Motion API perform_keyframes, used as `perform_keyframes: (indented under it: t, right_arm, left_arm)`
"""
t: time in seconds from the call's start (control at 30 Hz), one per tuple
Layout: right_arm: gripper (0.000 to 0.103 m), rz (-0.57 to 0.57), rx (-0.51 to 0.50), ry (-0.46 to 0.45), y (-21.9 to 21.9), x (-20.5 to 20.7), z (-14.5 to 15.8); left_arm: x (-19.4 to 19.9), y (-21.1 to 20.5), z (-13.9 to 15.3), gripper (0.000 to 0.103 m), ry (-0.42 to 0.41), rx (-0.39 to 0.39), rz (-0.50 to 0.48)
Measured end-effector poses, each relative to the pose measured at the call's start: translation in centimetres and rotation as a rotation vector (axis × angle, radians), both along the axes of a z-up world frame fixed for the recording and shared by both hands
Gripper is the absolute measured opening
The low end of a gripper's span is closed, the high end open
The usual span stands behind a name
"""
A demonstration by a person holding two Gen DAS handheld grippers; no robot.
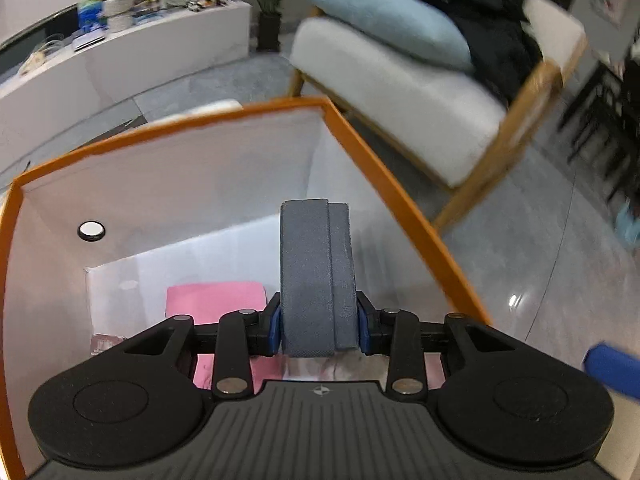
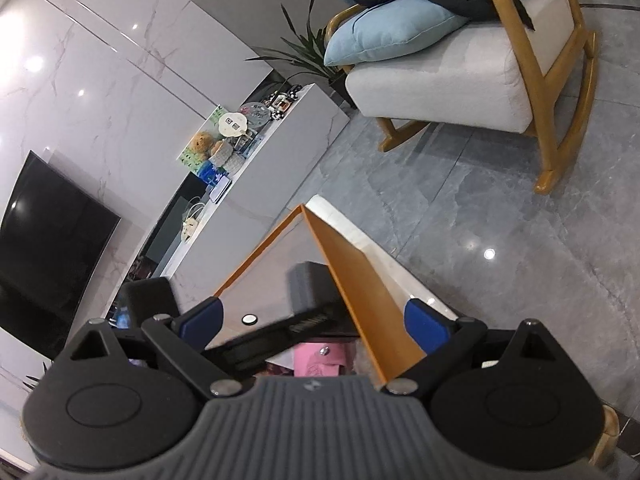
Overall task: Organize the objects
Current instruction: 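Carry the gray block into the orange box and open the left gripper, then grasp the small brown cardboard box on the table with the right gripper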
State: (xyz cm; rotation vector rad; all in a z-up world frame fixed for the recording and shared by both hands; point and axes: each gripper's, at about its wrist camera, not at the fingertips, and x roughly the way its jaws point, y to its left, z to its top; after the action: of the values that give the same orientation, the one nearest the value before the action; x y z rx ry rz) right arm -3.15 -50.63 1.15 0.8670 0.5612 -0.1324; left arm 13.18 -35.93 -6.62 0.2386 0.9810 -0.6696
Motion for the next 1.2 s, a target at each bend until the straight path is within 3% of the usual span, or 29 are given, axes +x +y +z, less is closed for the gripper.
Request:
perform_keyframes:
  t: [0.07,0.17,0.2,0.3,0.43,0.57,0.7,0.77,0.93,1.1,1.2]
  right_arm:
    - [0.097,0.006,0.008,-0.002,0.1,0.3,0.0]
    - [0.098,-0.004,0.002,0.014,0.2,0.3,-0.1]
    - [0.098,-0.006,0.002,0.017,0.2,0.2,-0.1]
    - [0.098,-0.009,-0.014,0.009,0.3,0.1,0.1]
    - [0.098,0.017,-0.034,0.010,0.8,0.1,0.3]
    - [0.097,0.061,-0.076,-0.007,1.4,0.1,0.6]
    - [0.098,-0.002,-0.276,-0.018,2.6,-0.5,2.1]
    - [0.098,0.015,-0.263,-0.059,3.1,-0.8,2.5]
    - [0.098,0.157,-0.362,-0.146,6.5,-0.3,4.2]
    - [0.098,0.342,-0.410,-0.191,10.3,0.2,4.3]
    - [0.098,0.530,-0.505,-0.228,13.4,0.1,3.3]
  left_arm:
    - [-0.7,-0.3,-0.5,0.066,-0.030,0.028,-0.054]
    - [-1.3,0.6,-0.3,0.088,-0.084,0.043,-0.055]
    - [-1.5,0.9,0.2,0.089,-0.109,0.036,-0.051]
    - [-2.4,2.3,1.6,0.089,-0.191,0.014,-0.050]
    - [-3.7,4.8,3.8,0.089,-0.225,-0.057,-0.056]
    - [-5.9,6.9,6.0,0.089,-0.297,-0.018,-0.050]
    - [-8.0,9.4,7.8,0.089,-0.358,-0.005,-0.014]
    - [-8.7,10.8,8.5,0.089,-0.387,0.008,0.010]
    - [-10.1,14.1,9.6,0.090,-0.424,0.002,0.057]
    - [-10.7,18.4,9.2,0.090,-0.424,0.013,0.210]
    - [-11.4,22.6,8.4,0.090,-0.436,-0.024,0.290]
